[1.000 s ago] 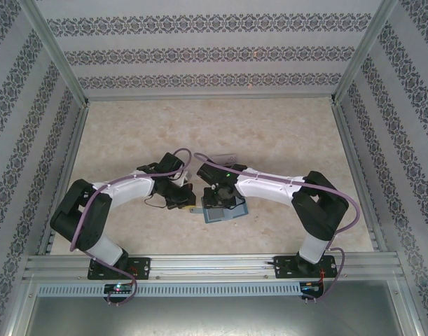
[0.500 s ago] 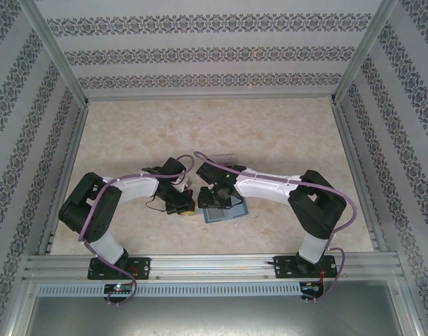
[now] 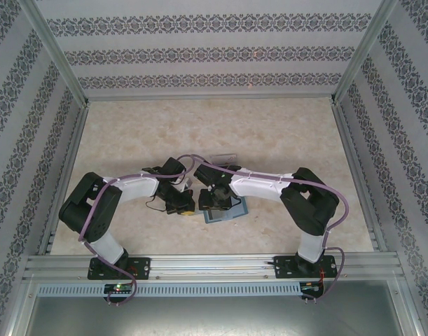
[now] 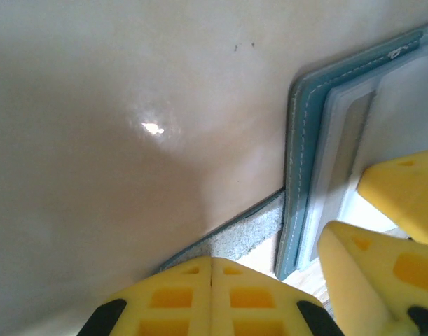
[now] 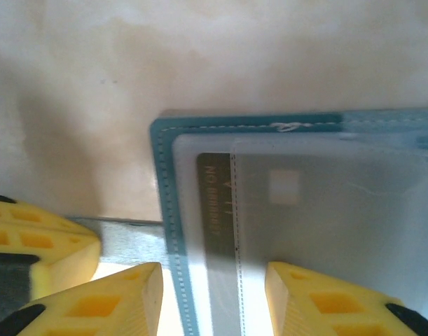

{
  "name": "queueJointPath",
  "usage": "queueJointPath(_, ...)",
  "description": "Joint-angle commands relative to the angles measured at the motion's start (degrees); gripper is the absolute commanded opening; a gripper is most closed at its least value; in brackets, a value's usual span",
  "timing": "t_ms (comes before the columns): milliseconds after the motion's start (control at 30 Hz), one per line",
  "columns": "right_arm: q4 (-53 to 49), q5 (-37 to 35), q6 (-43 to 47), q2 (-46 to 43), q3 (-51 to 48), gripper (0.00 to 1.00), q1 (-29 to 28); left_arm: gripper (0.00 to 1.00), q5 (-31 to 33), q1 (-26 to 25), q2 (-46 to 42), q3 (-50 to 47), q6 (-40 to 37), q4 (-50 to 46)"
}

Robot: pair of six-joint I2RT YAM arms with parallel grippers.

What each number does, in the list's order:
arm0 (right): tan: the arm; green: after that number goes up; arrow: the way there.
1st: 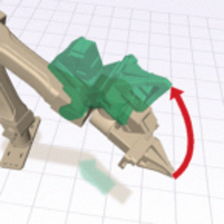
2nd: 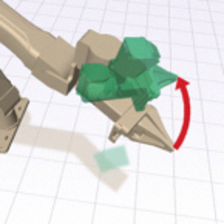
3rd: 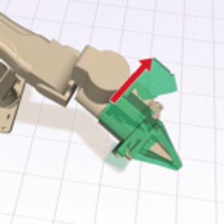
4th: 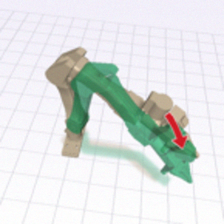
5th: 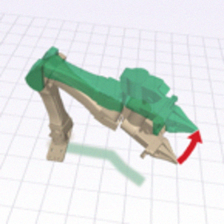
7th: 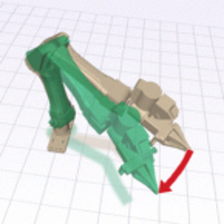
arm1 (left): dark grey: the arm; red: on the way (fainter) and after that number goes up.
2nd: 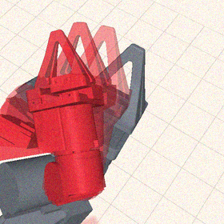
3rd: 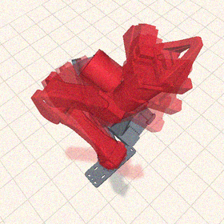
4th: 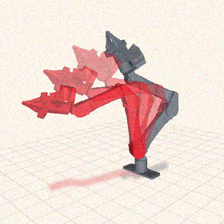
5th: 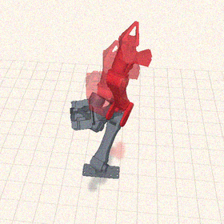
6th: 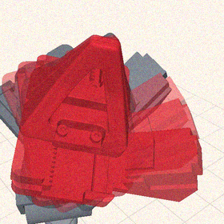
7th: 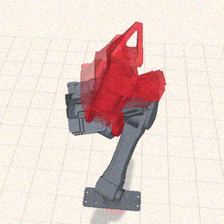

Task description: Take the credit cards out of the card holder

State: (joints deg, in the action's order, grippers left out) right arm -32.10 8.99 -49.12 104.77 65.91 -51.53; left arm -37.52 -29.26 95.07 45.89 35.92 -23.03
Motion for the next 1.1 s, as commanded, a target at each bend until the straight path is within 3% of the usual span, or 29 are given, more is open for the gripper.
queueJointPath(0,-6.01,-4.53,1.44,1.40,1.17,0.44,-0.33,0.00,1.95,-0.38,2.05,-0.50,-1.70,-0.61)
queueJointPath(467,-18.58,-15.25,4.58,2.28,7.08,0.48,-1.45,0.00,2.70,-0.37,1.93,0.28,-2.48,-2.01)
queueJointPath(867,-21.33,-17.98,5.20,1.37,6.96,0.49,-1.51,0.00,3.19,-0.39,1.62,0.94,-2.78,-3.16)
queueJointPath(1067,-21.26,-17.83,6.14,-0.13,5.74,0.37,-0.64,0.00,4.07,-0.39,1.52,0.51,-2.95,-3.52)
